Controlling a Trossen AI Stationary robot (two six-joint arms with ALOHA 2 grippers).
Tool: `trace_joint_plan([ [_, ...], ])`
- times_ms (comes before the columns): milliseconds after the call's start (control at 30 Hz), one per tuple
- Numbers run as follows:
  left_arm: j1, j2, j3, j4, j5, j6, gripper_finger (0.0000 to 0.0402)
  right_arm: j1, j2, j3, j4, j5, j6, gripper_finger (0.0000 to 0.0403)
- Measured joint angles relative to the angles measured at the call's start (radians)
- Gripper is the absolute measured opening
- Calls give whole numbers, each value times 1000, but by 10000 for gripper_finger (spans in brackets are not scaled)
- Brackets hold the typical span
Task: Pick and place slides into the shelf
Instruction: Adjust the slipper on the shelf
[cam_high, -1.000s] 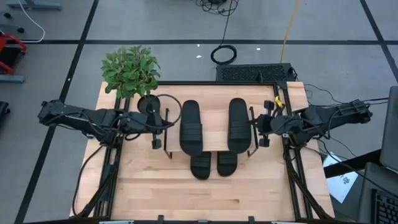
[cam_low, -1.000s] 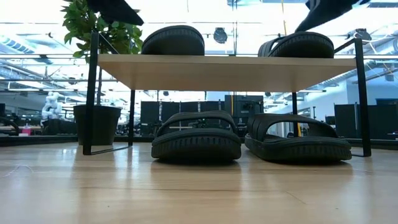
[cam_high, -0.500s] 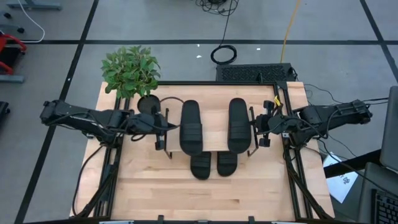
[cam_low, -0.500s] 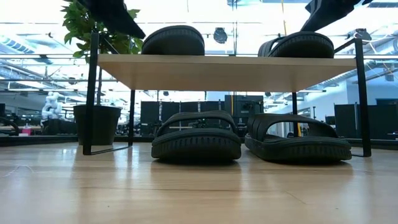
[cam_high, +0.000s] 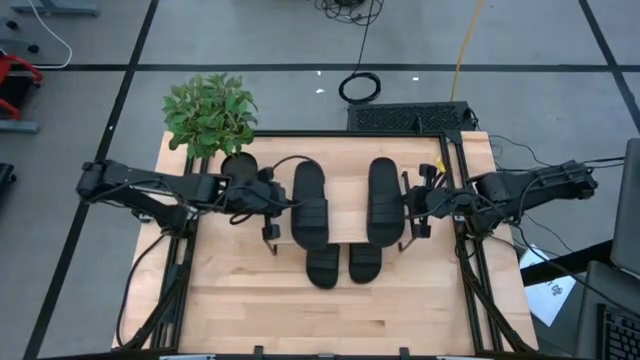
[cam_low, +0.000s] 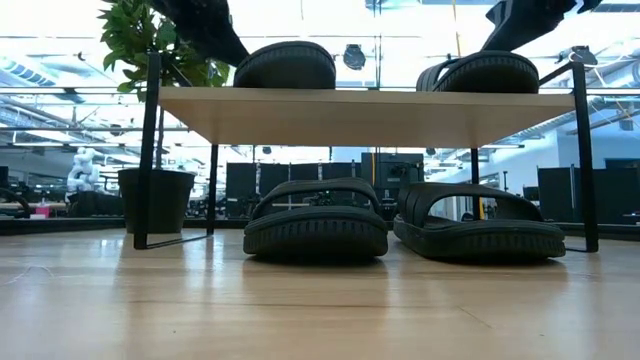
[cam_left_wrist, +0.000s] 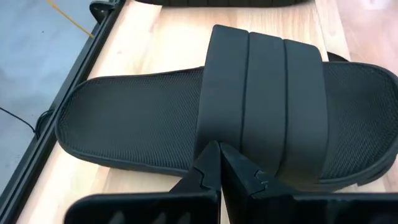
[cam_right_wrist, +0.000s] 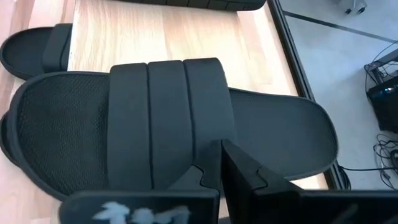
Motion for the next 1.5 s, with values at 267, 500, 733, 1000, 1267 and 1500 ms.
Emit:
trace_joint_plan([
  [267, 3, 30, 31, -1, 8, 5, 0, 0, 3, -38, 19, 3, 0, 0],
  [500, 3, 31, 45, -2, 18, 19, 0, 0, 4, -48, 72, 0, -22, 0],
  [733, 13, 31, 45, 24, 24, 40, 0, 0, 19, -49, 179, -91, -62, 0],
  [1000, 22, 31, 45, 24, 20, 60, 0, 0, 54, -49, 237, -80, -95, 0],
  [1267, -9, 18, 46, 16, 16, 115, 4, 0, 81, -49, 349, -154, -166, 0],
  [1500, -68, 14, 46, 23, 11, 192, 63, 0, 175, -49, 484, -159, -268, 18],
])
